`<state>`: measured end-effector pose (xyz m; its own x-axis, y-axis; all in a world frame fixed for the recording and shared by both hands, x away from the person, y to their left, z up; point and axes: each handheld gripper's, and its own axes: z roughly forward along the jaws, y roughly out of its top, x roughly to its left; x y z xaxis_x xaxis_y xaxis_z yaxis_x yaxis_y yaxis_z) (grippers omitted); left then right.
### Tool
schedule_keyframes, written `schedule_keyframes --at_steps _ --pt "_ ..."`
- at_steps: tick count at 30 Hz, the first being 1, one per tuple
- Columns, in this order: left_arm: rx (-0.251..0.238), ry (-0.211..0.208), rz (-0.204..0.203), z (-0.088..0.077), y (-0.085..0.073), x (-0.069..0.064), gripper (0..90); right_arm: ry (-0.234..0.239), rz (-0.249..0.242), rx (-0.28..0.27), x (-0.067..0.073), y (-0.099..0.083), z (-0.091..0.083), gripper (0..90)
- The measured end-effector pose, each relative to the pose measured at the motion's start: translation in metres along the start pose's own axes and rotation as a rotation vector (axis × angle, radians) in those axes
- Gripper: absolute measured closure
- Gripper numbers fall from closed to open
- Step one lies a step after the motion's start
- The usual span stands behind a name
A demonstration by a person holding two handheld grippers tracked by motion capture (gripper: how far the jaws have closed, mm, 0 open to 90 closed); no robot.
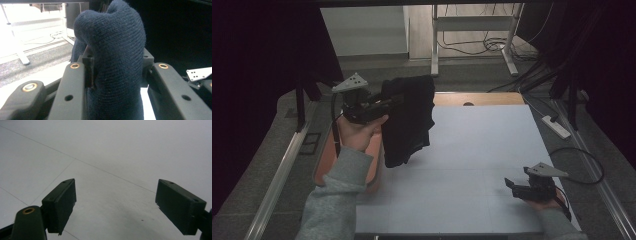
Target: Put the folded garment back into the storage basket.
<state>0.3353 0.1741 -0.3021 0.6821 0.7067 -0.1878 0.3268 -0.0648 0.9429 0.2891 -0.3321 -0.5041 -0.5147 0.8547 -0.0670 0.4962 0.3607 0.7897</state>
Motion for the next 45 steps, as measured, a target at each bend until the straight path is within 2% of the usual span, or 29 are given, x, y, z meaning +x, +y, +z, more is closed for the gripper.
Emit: schedule_keyframes --at_steps 20,32,38,45 --pt "-0.069 0.053 -0.01 -0.045 0.01 0.012 61.8 -0.004 0.003 0.007 -0.001 -0.001 0.002 17.7" --pt "-0.099 0.106 -0.017 -0.078 0.01 0.024 61.8 -0.004 0.005 0.011 -0.001 -0.001 0.002 17.7" --pt "-0.101 0.133 -0.027 -0.095 0.006 0.032 61.8 -0.007 0.005 0.011 -0.002 -0.001 0.002 17.7" --pt "-0.079 0.169 -0.032 -0.105 -0.003 0.04 61.8 -0.01 0.004 0.015 -0.002 -0.001 0.002 17.7"
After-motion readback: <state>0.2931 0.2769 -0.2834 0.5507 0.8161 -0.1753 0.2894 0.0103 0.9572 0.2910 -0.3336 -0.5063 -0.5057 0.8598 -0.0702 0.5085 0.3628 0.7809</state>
